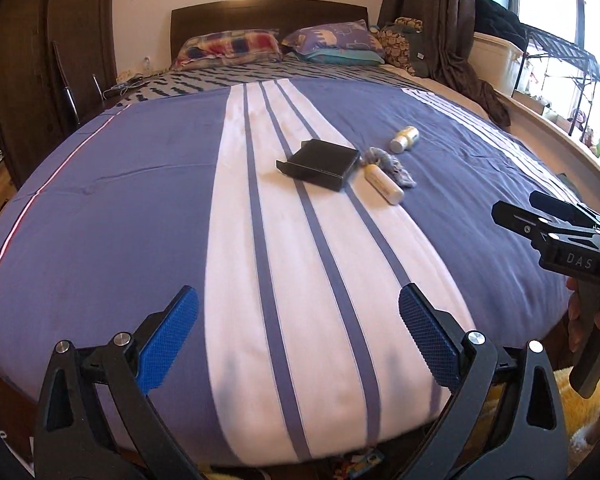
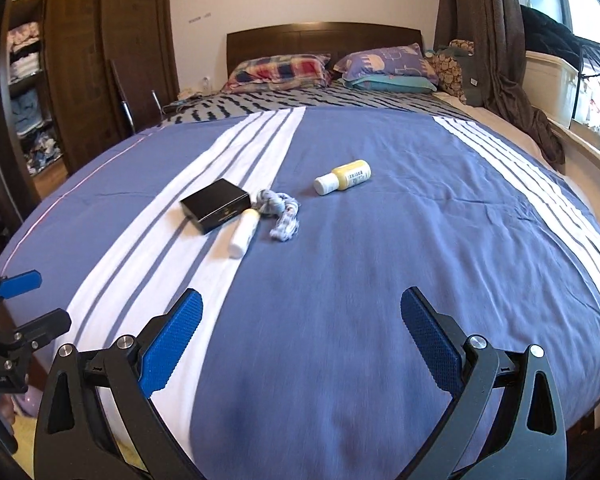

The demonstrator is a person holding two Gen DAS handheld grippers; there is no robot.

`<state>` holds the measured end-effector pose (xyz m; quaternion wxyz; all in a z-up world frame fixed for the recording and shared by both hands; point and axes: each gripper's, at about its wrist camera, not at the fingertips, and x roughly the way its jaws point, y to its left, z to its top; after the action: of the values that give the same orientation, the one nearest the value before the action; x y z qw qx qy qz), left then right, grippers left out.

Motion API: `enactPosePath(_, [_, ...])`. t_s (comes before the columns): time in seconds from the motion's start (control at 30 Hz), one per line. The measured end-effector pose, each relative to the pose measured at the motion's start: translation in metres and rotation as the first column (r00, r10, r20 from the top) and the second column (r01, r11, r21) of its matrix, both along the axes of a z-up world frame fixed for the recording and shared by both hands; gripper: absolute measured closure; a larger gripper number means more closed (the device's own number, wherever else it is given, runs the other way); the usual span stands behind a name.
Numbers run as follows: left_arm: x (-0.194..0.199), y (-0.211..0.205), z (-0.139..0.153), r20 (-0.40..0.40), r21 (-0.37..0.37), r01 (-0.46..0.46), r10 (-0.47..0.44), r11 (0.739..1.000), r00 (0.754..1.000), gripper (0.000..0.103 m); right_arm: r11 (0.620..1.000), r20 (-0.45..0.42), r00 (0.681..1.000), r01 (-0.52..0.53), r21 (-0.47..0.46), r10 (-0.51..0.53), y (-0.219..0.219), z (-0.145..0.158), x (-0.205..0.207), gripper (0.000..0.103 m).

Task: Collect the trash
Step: 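Grasp the grey knotted rope toy with the right tool while the left tool grasps the white-yellow tube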

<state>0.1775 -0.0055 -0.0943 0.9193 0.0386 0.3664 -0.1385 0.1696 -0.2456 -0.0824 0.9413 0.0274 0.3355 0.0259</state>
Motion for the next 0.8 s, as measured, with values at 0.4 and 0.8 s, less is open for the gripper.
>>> enactPosePath(0.4, [0.063,-0.037,-0.021,-0.048,-0.003,0.065,-0.066,0.998,0.997,0.008,0.999,-0.103,0.994,-0.034,-0.007,0.033,0.01,-0.025,0.111,0.039])
enactPosePath(0.8, [0.091,-0.074,-0.024,-0.064,-0.021,0.123,-0.124,0.992,0.99,0.008,0.997,-0.192,0.978,-0.077,0.002,0.076,0.017,-0.044,0.151,0.093])
